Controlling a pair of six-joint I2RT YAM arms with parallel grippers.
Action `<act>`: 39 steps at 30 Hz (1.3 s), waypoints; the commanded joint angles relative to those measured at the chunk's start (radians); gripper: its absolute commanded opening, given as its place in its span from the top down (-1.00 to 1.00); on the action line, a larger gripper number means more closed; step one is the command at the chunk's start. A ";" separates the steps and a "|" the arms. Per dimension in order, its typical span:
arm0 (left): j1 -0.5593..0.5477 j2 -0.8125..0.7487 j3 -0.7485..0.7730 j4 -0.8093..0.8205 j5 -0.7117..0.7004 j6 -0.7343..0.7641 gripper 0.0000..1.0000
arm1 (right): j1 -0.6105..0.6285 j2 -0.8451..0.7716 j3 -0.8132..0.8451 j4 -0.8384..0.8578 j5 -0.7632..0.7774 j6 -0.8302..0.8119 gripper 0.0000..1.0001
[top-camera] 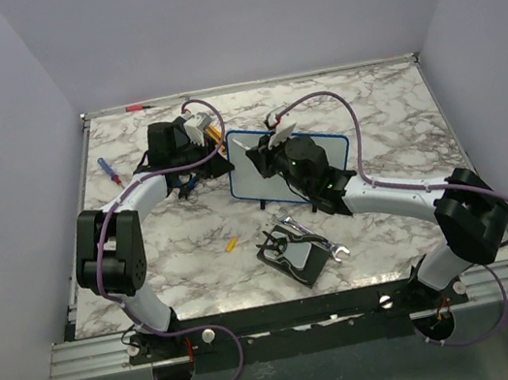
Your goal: Write a sentence on the whiteboard
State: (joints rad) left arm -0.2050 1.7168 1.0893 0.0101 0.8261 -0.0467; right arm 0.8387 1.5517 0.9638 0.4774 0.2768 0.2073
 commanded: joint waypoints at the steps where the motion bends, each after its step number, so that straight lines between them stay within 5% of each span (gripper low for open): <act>1: -0.009 -0.021 0.014 0.013 0.007 0.016 0.56 | 0.007 0.028 0.026 0.018 0.056 -0.017 0.99; 39: -0.009 -0.042 0.015 0.010 -0.001 0.015 0.60 | 0.051 0.005 -0.067 -0.020 0.041 0.022 0.99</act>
State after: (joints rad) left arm -0.2050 1.7161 1.0893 0.0120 0.8215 -0.0429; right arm 0.8734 1.5932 0.9215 0.4690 0.3012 0.2451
